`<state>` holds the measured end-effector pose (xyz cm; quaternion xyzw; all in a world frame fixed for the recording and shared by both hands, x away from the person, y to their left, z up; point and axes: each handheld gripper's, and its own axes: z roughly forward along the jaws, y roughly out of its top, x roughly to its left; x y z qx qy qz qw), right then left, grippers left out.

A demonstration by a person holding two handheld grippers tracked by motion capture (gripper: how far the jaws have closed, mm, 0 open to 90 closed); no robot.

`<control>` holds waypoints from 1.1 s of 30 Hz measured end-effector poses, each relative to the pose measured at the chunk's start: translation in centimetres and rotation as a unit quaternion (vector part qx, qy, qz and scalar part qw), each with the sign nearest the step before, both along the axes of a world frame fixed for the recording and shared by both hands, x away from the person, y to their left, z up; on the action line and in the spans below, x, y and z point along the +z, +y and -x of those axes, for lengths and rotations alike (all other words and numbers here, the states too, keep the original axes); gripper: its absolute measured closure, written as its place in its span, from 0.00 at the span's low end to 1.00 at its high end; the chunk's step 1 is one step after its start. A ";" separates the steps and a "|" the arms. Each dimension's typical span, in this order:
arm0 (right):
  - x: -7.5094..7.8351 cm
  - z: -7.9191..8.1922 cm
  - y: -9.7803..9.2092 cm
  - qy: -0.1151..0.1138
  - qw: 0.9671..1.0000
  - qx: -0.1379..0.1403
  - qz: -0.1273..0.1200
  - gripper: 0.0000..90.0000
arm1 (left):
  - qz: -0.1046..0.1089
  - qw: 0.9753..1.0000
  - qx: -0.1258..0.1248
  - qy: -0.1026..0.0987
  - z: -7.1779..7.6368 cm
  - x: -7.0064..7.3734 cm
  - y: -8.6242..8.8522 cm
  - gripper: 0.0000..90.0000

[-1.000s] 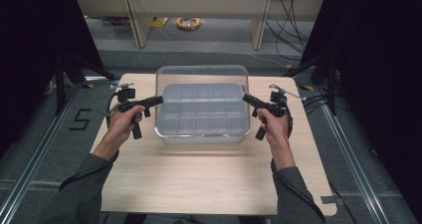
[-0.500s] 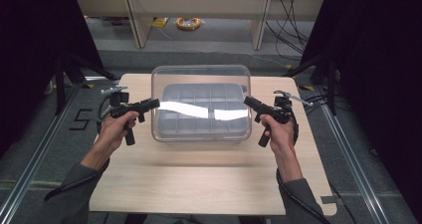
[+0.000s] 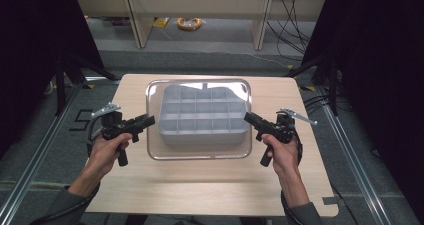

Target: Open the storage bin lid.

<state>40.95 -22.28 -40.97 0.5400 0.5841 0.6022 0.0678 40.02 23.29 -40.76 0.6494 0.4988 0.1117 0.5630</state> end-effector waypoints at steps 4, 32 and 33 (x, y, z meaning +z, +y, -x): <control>-0.8 0.8 -0.1 0.007 1.000 0.005 0.004 0.75 | -0.009 1.000 0.008 -0.003 0.6 -0.7 -0.2 0.68; -5.7 6.1 -0.6 0.066 0.998 0.008 0.008 0.74 | -0.013 0.999 -0.009 0.051 5.5 -5.6 -0.3 0.69; -5.8 6.5 -0.3 0.085 0.996 0.004 0.000 0.74 | -0.009 0.999 -0.016 0.047 5.5 -5.6 -0.3 0.69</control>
